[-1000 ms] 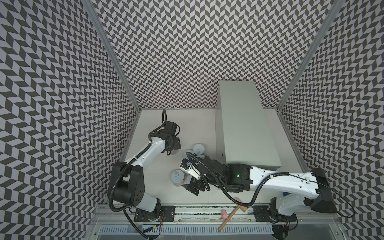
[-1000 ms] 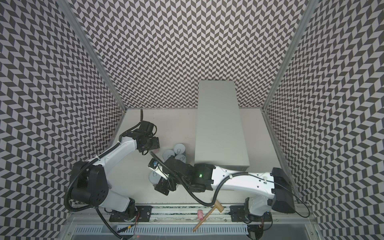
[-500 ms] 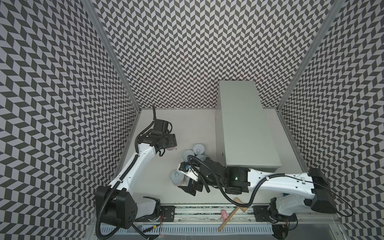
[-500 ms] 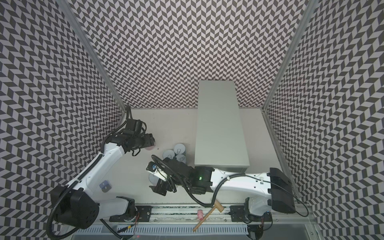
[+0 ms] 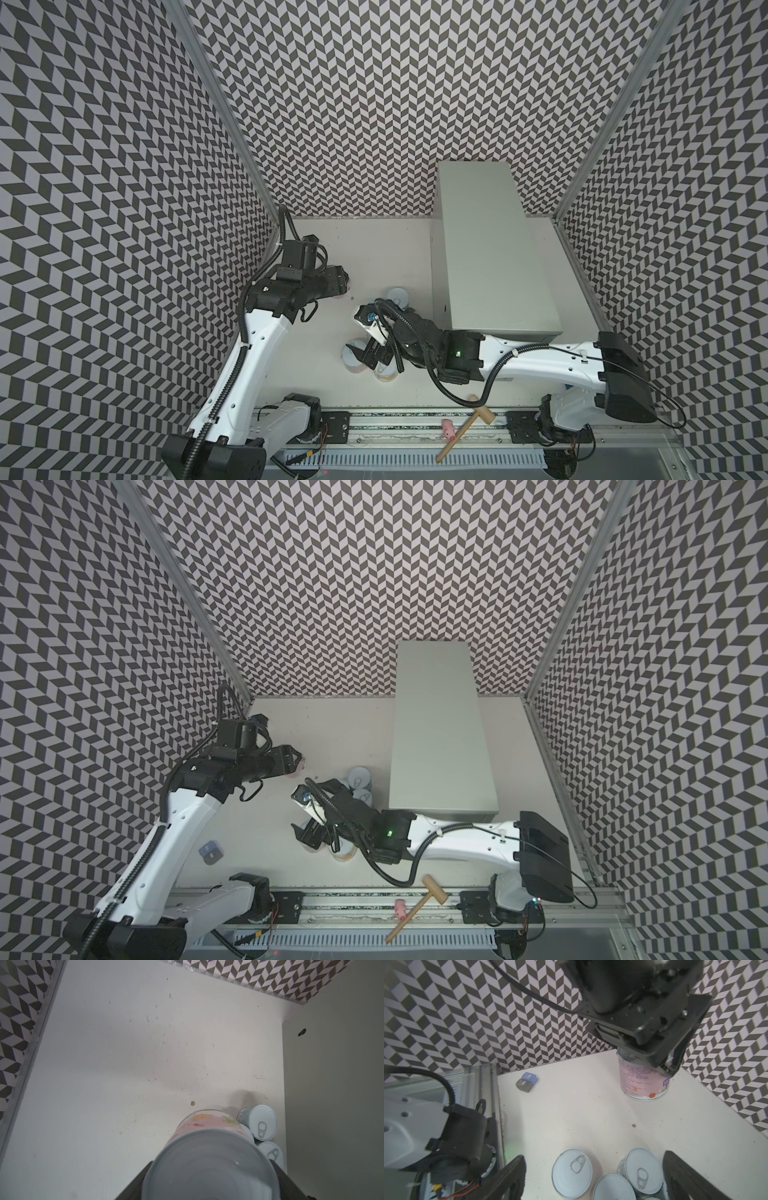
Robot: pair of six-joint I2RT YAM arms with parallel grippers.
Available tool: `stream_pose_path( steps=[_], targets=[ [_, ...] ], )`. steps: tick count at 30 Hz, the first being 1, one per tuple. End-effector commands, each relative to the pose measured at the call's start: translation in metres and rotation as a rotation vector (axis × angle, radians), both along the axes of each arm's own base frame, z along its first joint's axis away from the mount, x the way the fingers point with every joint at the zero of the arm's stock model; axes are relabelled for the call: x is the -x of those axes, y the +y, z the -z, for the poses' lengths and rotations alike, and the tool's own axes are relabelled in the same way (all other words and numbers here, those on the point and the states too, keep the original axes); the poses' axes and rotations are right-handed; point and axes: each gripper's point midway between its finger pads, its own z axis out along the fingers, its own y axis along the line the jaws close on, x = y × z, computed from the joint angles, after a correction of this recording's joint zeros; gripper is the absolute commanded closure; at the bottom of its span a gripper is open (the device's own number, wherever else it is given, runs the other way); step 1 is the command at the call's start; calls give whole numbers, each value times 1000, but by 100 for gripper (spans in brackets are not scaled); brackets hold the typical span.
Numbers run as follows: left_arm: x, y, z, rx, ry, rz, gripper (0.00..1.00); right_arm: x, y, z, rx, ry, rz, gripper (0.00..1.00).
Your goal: Place and organize the canned foods onto the counter
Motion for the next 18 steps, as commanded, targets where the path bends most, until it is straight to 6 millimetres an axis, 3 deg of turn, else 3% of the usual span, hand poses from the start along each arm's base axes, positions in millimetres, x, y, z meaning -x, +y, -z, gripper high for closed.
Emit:
stream_pose_path(
  steps=[1, 18],
  targets=[
    [9, -4, -45, 28, -119, 48, 100, -8, 7, -28, -100, -74, 1, 1],
    [36, -30, -78, 126, -181, 193, 100, -61, 19, -52, -159, -164, 92, 1]
  ],
)
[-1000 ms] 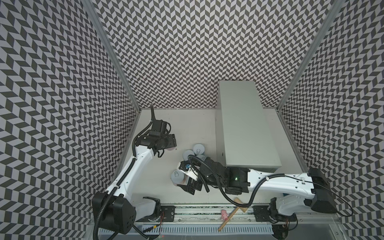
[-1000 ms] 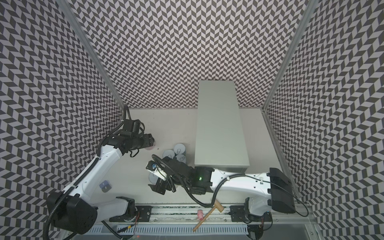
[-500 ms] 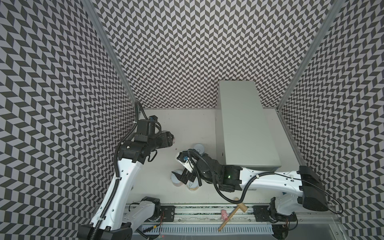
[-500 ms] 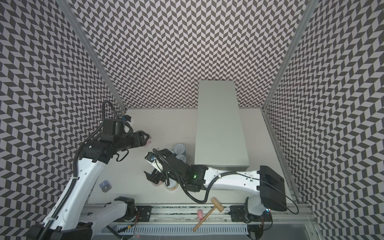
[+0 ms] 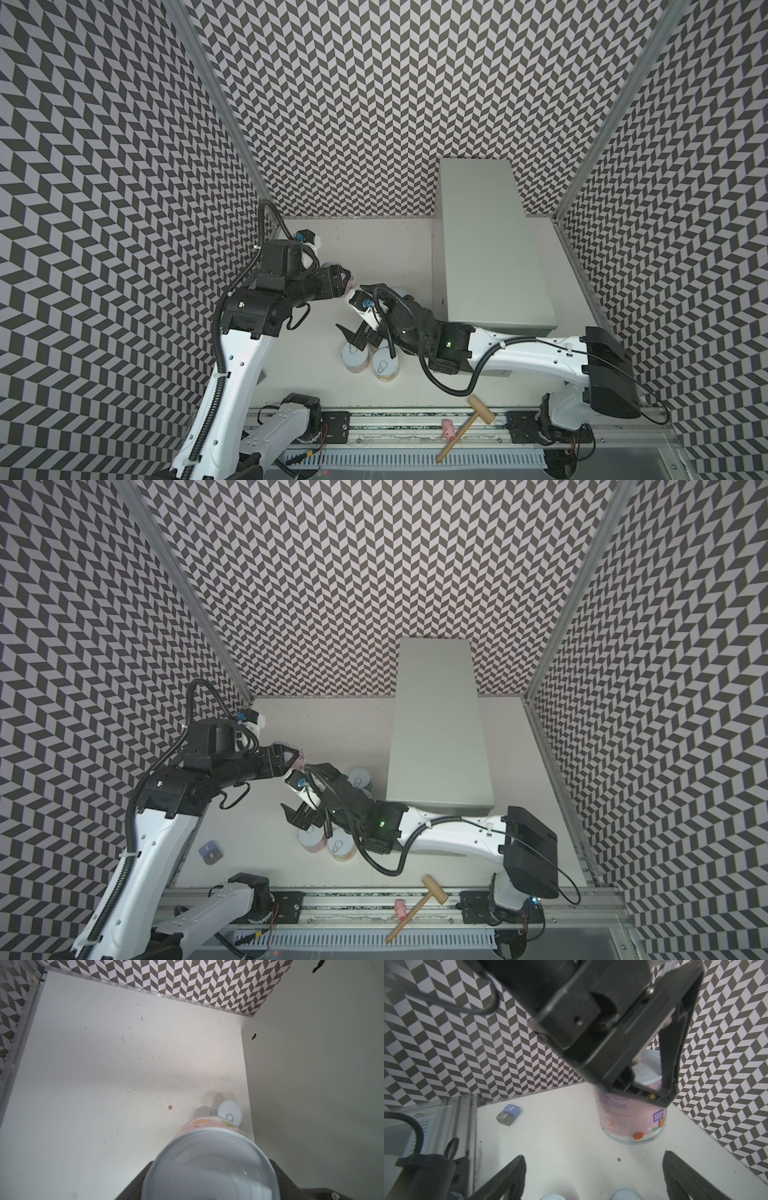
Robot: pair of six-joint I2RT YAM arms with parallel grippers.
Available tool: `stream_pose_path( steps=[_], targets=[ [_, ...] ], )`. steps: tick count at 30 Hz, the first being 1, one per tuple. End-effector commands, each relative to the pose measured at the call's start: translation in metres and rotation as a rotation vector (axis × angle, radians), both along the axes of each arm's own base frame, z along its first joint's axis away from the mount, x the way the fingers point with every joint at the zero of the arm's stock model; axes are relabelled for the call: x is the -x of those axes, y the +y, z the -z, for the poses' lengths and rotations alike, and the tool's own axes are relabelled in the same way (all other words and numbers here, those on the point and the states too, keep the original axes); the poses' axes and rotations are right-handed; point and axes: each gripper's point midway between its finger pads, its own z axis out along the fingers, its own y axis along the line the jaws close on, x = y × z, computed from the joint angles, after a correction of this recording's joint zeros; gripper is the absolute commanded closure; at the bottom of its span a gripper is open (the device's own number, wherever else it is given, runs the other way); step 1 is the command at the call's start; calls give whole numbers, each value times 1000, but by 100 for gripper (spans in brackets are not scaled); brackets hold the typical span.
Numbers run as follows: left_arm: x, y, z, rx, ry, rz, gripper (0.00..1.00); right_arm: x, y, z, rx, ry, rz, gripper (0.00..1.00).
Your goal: Place and organize the canned foods onto the counter
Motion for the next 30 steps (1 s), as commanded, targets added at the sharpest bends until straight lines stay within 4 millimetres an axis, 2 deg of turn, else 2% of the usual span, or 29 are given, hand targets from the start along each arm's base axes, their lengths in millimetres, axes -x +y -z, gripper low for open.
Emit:
stream_pose_path(
  steps=[1, 8, 13, 18, 24, 30],
  targets=[
    [7, -12, -30, 46, -101, 72, 100, -24, 4, -21, -62, -48, 38, 1],
    [12, -20, -38, 61, -122, 108, 100, -39, 10, -28, -86, -50, 94, 1],
    [14, -24, -42, 62, -126, 126, 100, -41, 9, -29, -93, -48, 109, 0],
    [18, -30, -50, 84, -139, 151, 100, -45, 4, -28, -93, -52, 144, 6],
    [21, -35, -50, 103, -135, 175, 100, -47, -2, -33, -111, -61, 167, 20],
    [29, -46, -54, 148, -139, 234, 100, -49, -4, -32, -107, -71, 184, 21]
  ],
)
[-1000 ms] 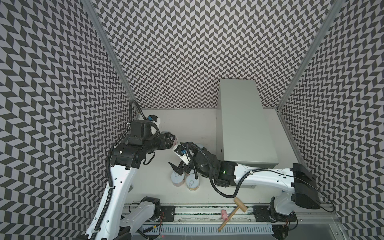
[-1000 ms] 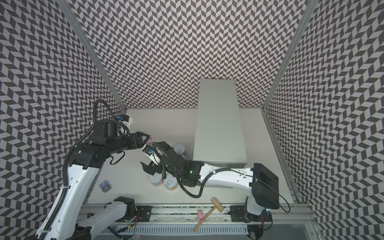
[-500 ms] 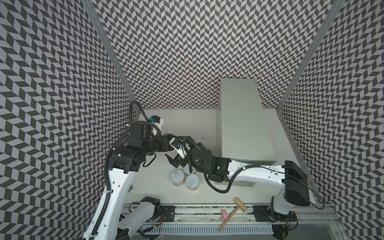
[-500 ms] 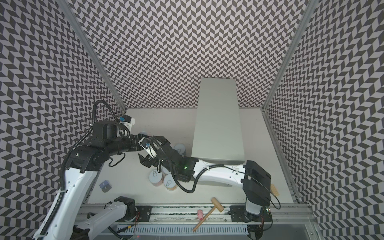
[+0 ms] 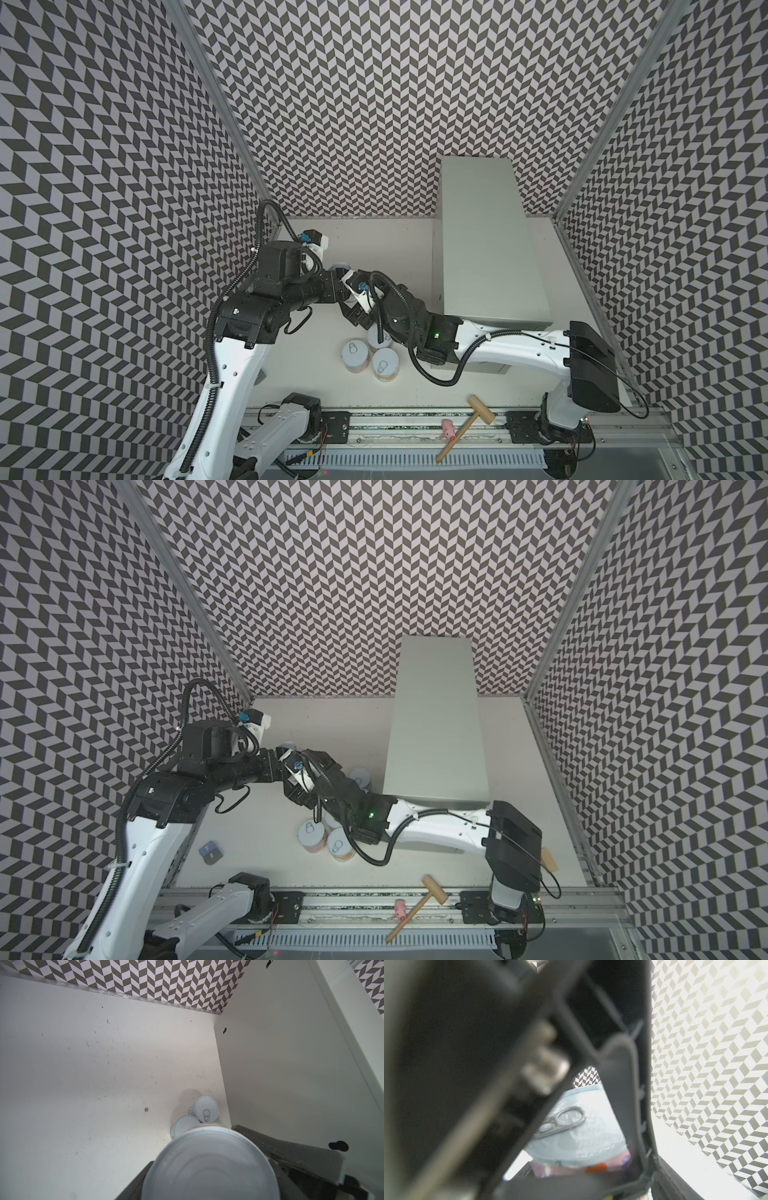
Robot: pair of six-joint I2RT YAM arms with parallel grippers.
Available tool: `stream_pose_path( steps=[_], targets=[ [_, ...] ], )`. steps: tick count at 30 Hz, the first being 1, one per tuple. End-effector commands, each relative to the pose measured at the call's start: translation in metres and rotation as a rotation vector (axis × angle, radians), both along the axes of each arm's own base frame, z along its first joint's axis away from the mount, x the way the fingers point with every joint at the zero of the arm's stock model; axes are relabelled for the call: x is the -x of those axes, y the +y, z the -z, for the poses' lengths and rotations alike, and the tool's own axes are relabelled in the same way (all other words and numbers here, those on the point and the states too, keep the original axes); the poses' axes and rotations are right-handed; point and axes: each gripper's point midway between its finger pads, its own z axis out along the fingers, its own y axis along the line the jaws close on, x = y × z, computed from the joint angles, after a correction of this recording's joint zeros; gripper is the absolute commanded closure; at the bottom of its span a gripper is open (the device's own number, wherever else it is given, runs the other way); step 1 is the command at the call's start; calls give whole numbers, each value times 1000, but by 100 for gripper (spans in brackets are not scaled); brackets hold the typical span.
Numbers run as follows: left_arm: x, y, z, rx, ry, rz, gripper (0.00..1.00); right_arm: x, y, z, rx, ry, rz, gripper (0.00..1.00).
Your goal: Place and organize the canned foods onto the counter
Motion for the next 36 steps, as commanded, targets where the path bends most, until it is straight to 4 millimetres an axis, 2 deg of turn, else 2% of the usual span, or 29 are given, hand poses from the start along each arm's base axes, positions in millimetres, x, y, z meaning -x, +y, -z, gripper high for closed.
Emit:
stream_pose_path(
  steps=[1, 3, 5, 9, 12, 16, 19, 23, 26, 27, 28, 30, 32, 33, 36],
  targets=[
    [14, -23, -38, 96, -112, 124, 100, -14, -9, -11, -41, -27, 45, 18],
    [17, -26, -40, 106, -116, 138, 100, -16, -11, -11, -42, -28, 57, 9],
    [17, -27, -40, 110, -117, 147, 100, -18, -11, -11, -42, -31, 69, 4],
    [18, -29, -41, 114, -119, 157, 100, -21, -12, -11, -41, -32, 84, 3],
    [19, -29, -42, 114, -121, 155, 100, -21, -13, -11, -40, -31, 84, 9],
    [19, -30, -45, 118, -127, 160, 100, -22, -14, -8, -34, -23, 84, 25],
    [20, -30, -47, 119, -134, 163, 100, -21, -15, -9, -38, -20, 81, 32],
    [20, -31, -48, 122, -135, 169, 100, -17, -18, -16, -54, -23, 71, 40],
    [21, -32, -50, 129, -141, 178, 98, -14, -21, -22, -67, -31, 56, 41],
    [22, -33, -52, 133, -146, 182, 90, -12, -21, -23, -68, -32, 48, 41],
    [23, -34, -55, 137, -153, 188, 78, -11, -21, -24, -71, -32, 42, 41],
    [24, -34, -61, 145, -166, 189, 45, -10, -22, -26, -76, -31, 36, 41],
    [24, -33, -69, 148, -188, 183, 20, -8, -22, -29, -81, -30, 26, 41],
    [24, -31, -75, 147, -206, 175, 3, -7, -22, -29, -82, -30, 21, 41],
    [23, -26, -98, 148, -277, 147, 0, -4, -24, -32, -95, -27, 8, 41]
  ],
)
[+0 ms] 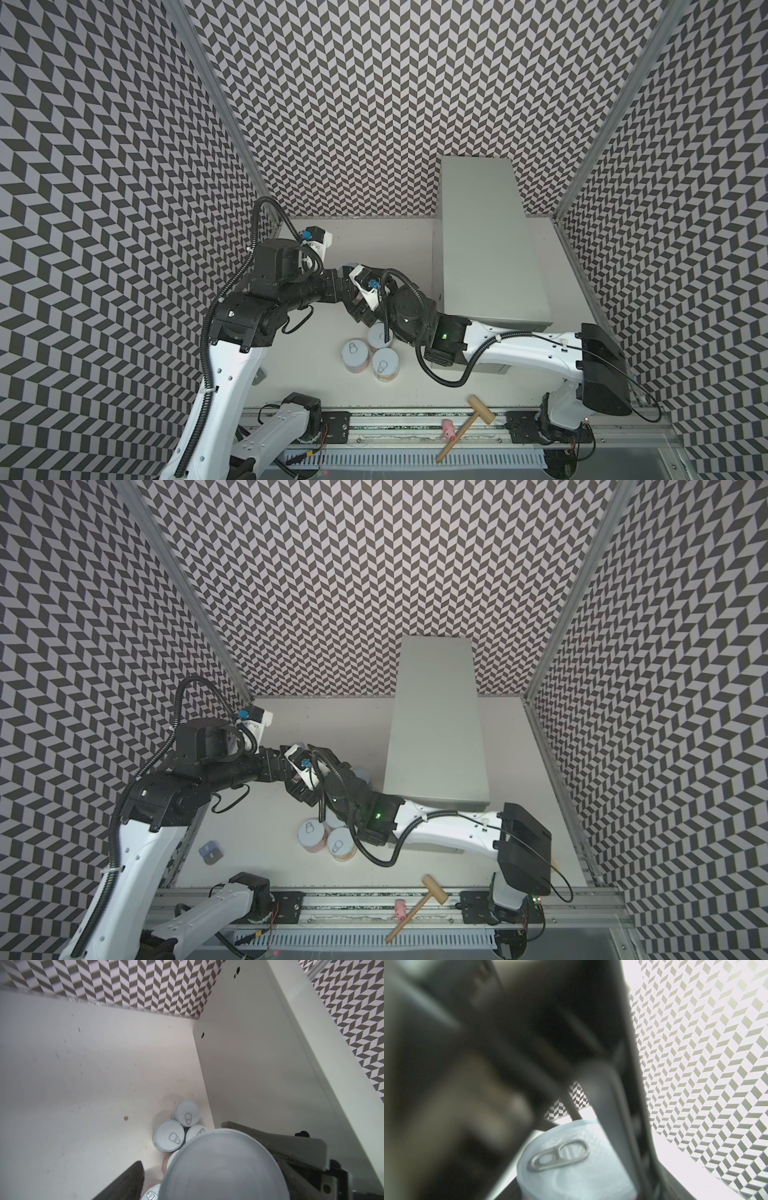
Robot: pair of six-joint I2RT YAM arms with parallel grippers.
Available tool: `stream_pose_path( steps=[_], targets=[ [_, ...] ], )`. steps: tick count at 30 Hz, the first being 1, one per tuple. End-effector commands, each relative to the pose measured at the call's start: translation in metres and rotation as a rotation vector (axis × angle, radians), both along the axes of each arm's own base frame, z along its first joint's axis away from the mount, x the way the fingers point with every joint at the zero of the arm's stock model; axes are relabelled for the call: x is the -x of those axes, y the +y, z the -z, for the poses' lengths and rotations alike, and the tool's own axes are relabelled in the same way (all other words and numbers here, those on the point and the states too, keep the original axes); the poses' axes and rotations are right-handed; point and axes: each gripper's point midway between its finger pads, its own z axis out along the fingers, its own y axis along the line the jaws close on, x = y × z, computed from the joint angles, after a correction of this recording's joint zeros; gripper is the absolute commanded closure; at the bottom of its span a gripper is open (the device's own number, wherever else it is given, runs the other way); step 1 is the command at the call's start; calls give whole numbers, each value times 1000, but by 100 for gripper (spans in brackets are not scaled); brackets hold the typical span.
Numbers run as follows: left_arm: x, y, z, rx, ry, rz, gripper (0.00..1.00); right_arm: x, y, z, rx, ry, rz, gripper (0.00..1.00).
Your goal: Place and organize the canned foods onto the counter
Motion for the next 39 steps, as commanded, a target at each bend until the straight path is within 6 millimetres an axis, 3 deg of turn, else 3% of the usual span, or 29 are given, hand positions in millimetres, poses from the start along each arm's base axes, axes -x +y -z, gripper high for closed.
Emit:
stream_pose_path(
  steps=[1, 5, 9, 20, 28, 32, 39],
  targets=[
    [15, -7, -72, 84, -224, 55, 0, -9, -10, 1, 2, 3, 10, 41],
    [17, -2, -99, 102, -298, 26, 0, -8, -11, -5, -8, 6, 2, 42],
    [11, 15, -108, 87, -334, -83, 0, 0, -14, -21, -39, 11, -31, 42],
    [-4, 48, -93, -2, -338, -282, 0, 39, -37, -103, -192, 29, -164, 41],
    [-16, 63, -74, -65, -335, -365, 0, 68, -71, -181, -355, 48, -267, 41],
    [-21, 56, -58, -73, -320, -332, 0, 58, -96, -208, -368, 6, -176, 39],
    [-23, 35, -41, -40, -301, -223, 0, -27, -159, -223, -360, -38, -33, 38]
  ],
)
